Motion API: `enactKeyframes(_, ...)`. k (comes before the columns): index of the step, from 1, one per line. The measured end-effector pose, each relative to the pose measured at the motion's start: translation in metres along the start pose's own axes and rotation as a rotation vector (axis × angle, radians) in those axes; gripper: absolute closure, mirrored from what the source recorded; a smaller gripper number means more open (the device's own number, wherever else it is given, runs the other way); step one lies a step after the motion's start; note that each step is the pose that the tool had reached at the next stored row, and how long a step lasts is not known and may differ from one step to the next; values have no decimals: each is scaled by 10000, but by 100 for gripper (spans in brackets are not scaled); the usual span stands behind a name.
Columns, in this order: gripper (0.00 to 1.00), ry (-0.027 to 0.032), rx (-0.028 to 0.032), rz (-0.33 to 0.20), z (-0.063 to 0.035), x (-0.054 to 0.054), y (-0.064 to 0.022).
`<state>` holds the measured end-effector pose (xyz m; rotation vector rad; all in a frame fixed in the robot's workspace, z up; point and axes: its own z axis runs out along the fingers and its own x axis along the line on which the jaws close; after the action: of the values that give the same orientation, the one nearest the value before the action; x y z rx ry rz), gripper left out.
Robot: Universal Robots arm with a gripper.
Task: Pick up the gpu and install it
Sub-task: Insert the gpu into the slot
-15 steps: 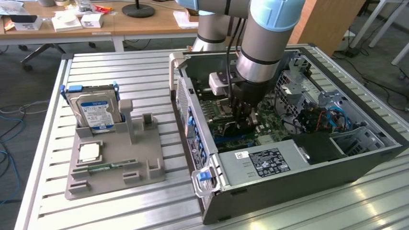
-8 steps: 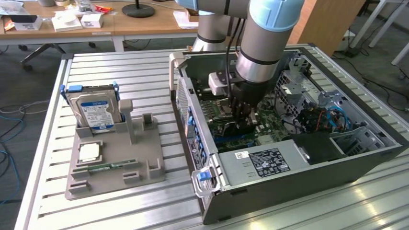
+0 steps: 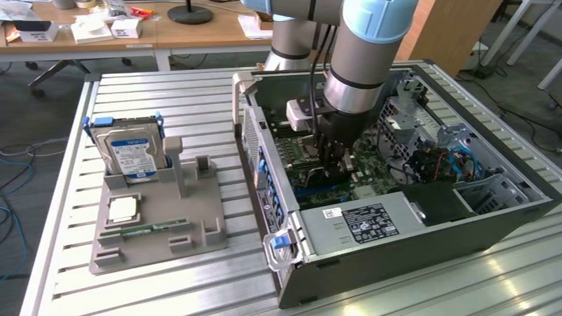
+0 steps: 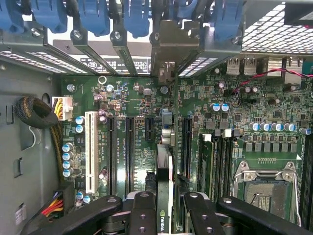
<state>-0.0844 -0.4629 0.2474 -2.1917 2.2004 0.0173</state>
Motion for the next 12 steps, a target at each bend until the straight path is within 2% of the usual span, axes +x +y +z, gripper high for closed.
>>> enactKeyframes(12,73,3,6,-2,10,1,-5)
